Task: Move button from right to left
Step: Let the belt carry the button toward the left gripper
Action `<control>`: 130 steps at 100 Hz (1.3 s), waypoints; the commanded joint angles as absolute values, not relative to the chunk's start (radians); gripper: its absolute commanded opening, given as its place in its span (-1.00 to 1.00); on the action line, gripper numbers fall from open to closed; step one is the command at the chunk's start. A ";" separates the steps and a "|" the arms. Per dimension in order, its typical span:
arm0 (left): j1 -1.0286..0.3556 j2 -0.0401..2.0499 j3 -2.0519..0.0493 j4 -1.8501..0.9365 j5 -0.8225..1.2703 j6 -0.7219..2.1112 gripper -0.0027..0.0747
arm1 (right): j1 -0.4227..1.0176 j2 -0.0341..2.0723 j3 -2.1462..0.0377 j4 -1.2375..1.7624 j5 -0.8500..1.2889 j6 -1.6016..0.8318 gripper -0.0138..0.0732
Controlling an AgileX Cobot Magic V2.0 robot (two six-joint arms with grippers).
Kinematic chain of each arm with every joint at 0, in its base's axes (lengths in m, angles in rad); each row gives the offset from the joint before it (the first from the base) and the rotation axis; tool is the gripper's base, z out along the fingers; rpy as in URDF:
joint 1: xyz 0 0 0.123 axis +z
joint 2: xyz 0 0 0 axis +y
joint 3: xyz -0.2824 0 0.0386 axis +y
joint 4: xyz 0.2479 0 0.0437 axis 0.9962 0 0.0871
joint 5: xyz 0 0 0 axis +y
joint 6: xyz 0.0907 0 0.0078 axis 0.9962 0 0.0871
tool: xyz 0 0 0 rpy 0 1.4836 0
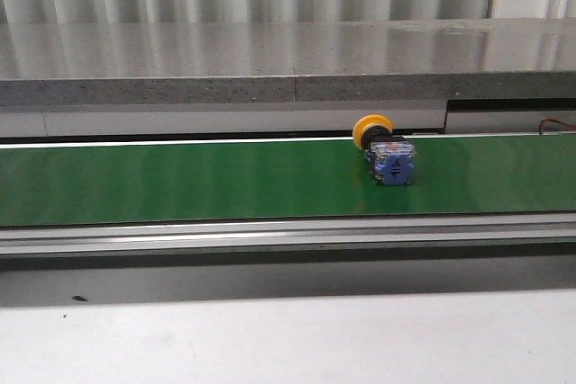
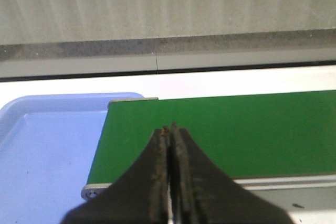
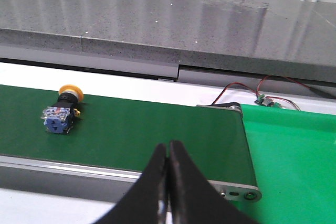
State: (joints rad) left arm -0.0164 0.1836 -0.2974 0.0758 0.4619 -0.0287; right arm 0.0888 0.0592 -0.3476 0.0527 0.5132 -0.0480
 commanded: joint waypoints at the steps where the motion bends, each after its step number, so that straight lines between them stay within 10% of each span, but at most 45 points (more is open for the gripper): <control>1: -0.026 0.302 -0.408 0.076 0.500 -0.014 -0.98 | 0.089 0.070 -0.371 0.044 0.429 -0.057 -0.84; 22: -0.026 0.557 -0.570 0.076 0.658 0.012 -0.89 | 0.089 0.070 -0.371 0.044 0.429 -0.057 -0.84; 51: -0.026 0.774 -0.712 0.056 0.699 0.000 0.57 | 0.089 0.070 -0.371 0.044 0.429 -0.057 -0.84; 130: -0.256 1.207 -1.031 -0.249 0.800 -0.122 0.34 | 0.089 0.070 -0.371 0.044 0.429 -0.057 -0.84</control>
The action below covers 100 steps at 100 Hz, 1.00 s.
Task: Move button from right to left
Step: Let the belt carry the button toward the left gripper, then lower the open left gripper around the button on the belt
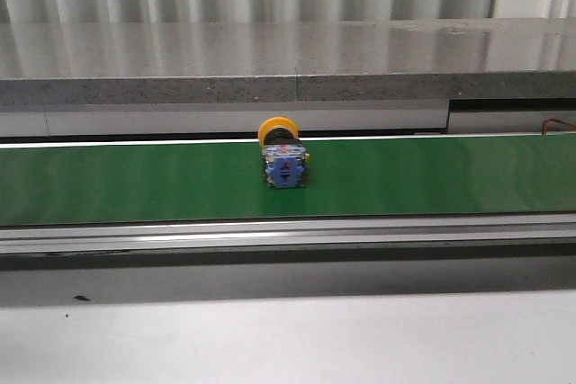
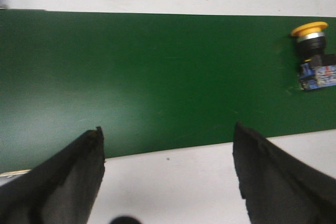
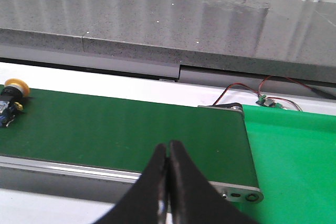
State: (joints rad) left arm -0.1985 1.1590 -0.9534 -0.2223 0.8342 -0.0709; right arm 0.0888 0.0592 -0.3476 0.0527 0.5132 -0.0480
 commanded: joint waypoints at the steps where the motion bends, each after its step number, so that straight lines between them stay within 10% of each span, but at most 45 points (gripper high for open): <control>1: -0.261 1.214 -1.036 -0.249 0.803 -0.129 0.34 | 0.089 0.070 -0.371 0.044 0.429 -0.057 -0.84; 100: -0.509 1.876 -1.649 -0.091 1.185 -0.413 0.34 | 0.089 0.070 -0.371 0.044 0.429 -0.057 -0.84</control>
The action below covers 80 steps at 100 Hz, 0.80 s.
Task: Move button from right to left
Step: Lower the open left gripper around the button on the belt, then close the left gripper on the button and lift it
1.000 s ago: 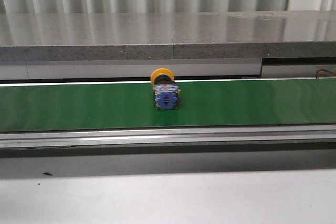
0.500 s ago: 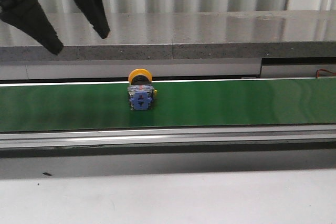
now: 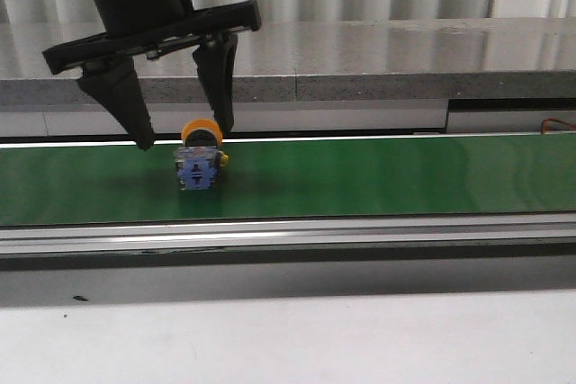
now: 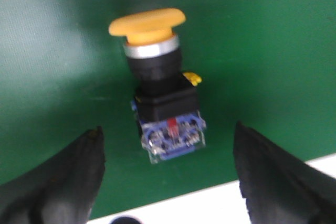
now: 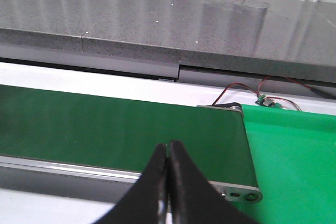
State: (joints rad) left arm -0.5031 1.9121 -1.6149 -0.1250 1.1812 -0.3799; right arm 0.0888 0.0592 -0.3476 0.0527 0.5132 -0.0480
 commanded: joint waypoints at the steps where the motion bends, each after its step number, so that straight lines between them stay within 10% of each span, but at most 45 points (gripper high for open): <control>1: -0.509 1.880 -1.649 -0.087 1.185 -0.418 0.34 | 0.089 0.070 -0.371 0.044 0.429 -0.057 -0.84; 23: -0.507 1.914 -1.649 -0.035 1.177 -0.452 0.29 | 0.089 0.070 -0.371 0.044 0.429 -0.057 -0.84; 50: -0.507 1.921 -1.651 -0.022 1.195 -0.463 -0.54 | 0.089 0.070 -0.371 0.044 0.429 -0.057 -0.84; 80: -0.497 1.911 -1.769 0.017 1.266 -0.463 -0.58 | 0.089 0.070 -0.371 0.044 0.429 -0.057 -0.84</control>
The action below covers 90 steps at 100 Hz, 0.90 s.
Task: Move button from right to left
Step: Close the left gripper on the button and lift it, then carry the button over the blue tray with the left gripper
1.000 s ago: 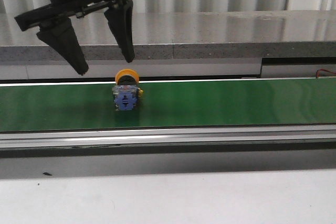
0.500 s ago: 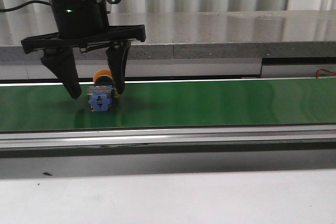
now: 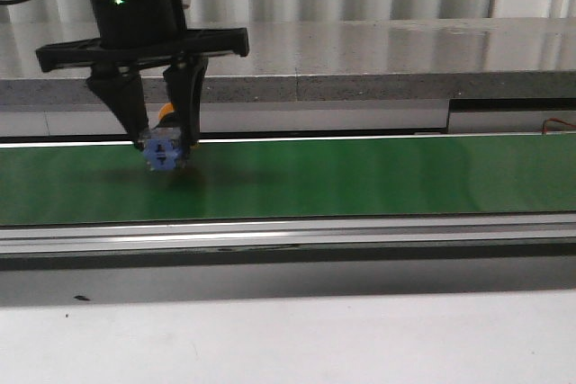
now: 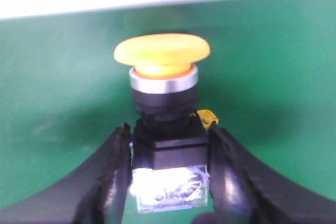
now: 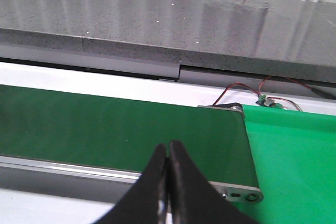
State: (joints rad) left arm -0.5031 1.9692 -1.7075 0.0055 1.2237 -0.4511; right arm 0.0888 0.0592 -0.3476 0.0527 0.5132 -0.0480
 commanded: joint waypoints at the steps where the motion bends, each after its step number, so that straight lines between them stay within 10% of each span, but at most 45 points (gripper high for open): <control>1: -0.495 1.911 -1.774 0.017 1.266 -0.463 -0.58 | 0.089 0.070 -0.371 0.044 0.429 -0.057 -0.84; 90: 0.045 1.875 -1.795 0.000 1.266 0.075 -0.58 | 0.089 0.070 -0.371 0.044 0.429 -0.057 -0.84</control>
State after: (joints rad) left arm -0.0037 1.9420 -1.7659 0.0000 1.2310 0.0288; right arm 0.0888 0.0592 -0.3476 0.0527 0.5132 -0.0480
